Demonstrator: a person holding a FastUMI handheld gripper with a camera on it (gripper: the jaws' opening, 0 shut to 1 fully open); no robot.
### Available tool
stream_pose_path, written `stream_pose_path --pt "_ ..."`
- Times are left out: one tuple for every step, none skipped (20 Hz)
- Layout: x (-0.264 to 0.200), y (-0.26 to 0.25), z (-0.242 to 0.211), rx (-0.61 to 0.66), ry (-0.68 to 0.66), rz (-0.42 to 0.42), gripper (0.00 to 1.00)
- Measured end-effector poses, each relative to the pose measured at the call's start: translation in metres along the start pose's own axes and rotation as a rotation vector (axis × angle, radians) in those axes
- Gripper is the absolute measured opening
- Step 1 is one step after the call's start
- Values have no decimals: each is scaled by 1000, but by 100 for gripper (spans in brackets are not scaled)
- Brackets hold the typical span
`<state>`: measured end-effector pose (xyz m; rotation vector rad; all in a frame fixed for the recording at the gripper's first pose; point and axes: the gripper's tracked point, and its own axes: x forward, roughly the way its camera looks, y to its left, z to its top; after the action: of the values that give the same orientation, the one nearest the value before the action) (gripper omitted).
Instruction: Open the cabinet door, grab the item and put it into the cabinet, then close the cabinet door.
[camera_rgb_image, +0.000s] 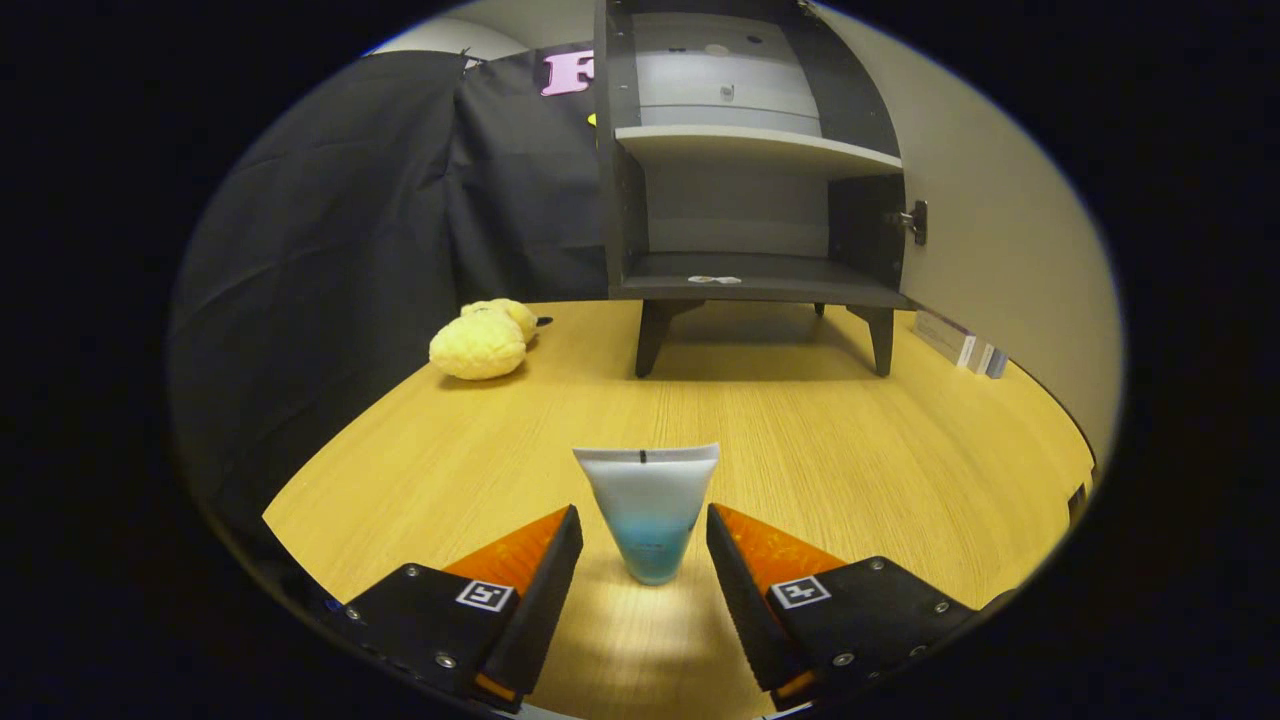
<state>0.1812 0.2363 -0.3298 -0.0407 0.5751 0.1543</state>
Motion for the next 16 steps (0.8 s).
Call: stream_pose_path --pt "3 0 -2 0 8 -1 67" --pt "-3 1 2 -3 10 5 56" --pt "1 2 -1 -5 22 18 49" --pt "-1 2 3 -5 26 25 49" --pt "-4 0 8 -5 22 23 49" --pt "-7 -2 17 -1 16 24 49" --pt "-9 -3 26 4 8 28 49" --pt "-11 -6 38 5 0 28 49" --pt "-15 -10 51 1 -13 25 49" --pt "-17 -15 65 -1 -28 22 49" --pt "-19 -20 78 -2 -42 19 49" --pt "-22 -25 92 0 -56 17 49" --pt "-25 -30 105 2 -70 13 49" --pt "-28 -37 119 5 -82 8 49" --pt "-30 -43 133 10 -92 4 49" --pt "-33 -49 147 17 -103 2 49"
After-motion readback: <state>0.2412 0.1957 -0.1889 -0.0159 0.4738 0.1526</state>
